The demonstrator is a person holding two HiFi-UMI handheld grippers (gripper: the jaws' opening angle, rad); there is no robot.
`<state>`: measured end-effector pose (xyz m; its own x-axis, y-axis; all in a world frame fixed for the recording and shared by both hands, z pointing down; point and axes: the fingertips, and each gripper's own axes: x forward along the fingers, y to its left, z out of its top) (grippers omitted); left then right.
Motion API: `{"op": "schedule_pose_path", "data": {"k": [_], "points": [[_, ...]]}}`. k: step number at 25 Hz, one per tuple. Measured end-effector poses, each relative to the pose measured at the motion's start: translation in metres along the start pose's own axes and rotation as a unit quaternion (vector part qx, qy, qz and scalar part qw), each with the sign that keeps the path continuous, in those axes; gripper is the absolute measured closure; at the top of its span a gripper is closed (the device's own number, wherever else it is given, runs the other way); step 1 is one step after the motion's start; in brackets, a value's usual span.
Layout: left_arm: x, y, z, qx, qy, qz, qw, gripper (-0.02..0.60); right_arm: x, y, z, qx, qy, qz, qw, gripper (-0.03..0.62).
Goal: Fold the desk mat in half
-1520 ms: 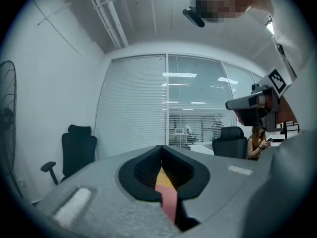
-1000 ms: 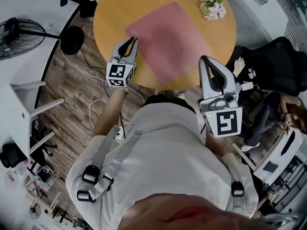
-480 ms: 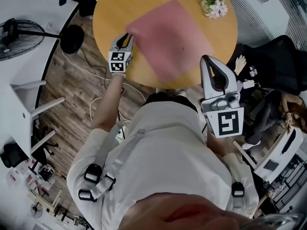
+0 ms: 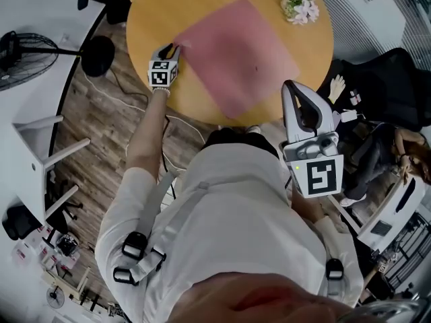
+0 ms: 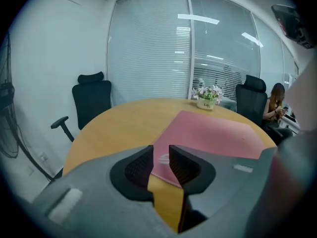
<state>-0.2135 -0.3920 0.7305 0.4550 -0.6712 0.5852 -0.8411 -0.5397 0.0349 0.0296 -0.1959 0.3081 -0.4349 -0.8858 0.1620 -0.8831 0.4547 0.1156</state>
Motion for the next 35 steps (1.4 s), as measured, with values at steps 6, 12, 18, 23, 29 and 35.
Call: {"op": "schedule_pose_path", "data": {"k": [6, 12, 18, 23, 29, 35], "points": [[0.027, 0.014, -0.019, -0.004, 0.044, 0.0, 0.999, 0.458, 0.006, -0.004, -0.008, 0.004, 0.012, -0.001, 1.0, 0.589], [0.047, 0.031, -0.026, -0.026, 0.072, 0.01, 0.9971, 0.434, 0.01, -0.012, -0.019, -0.003, 0.021, -0.002, 1.0, 0.589], [0.063, 0.034, -0.033, -0.032, 0.094, -0.005, 0.995, 0.408, 0.014, -0.017, -0.025, 0.005, 0.029, -0.009, 1.0, 0.589], [0.074, 0.033, -0.049, -0.058, 0.11, -0.009, 0.9922, 0.386, 0.013, -0.023, -0.03, -0.003, 0.029, -0.007, 1.0, 0.589], [0.078, 0.03, -0.049, -0.065, 0.105, -0.019, 0.9922, 0.397, 0.015, -0.026, -0.038, -0.002, 0.037, -0.005, 0.999, 0.589], [0.078, 0.024, -0.051, -0.035, 0.112, -0.036, 0.9924, 0.426, 0.02, -0.023, -0.033, 0.007, 0.035, -0.006, 0.999, 0.589]]}}
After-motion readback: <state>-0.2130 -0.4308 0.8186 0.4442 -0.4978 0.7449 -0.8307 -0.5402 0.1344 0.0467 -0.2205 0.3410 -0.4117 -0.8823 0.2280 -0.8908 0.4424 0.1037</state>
